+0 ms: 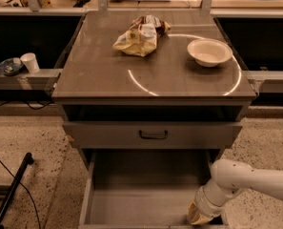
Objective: Open middle drawer
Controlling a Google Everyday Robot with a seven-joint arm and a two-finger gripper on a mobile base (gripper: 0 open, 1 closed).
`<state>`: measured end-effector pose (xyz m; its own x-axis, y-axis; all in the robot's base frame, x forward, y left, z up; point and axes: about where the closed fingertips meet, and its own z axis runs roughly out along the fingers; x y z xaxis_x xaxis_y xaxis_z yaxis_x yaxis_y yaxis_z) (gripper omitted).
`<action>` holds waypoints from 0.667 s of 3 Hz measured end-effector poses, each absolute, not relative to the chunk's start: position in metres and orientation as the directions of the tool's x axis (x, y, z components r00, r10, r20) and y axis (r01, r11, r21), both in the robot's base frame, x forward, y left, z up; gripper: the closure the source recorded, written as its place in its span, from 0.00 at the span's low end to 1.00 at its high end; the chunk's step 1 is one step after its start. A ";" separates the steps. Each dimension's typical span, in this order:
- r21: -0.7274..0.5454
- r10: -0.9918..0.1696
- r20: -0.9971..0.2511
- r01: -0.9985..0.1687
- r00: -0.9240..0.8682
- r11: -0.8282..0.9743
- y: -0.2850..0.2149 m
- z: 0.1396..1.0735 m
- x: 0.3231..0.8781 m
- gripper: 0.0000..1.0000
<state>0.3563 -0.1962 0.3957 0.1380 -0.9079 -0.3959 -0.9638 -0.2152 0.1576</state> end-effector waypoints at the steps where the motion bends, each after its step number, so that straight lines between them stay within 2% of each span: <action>1: 0.122 -0.900 -0.414 -0.972 0.133 -0.200 -0.198 0.409 0.355 1.00; 2: 0.026 -0.893 -0.433 -0.989 0.122 -0.147 -0.203 0.434 0.367 1.00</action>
Offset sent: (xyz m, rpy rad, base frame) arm 0.0417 -0.0377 0.0978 0.1120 -0.3458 -0.2370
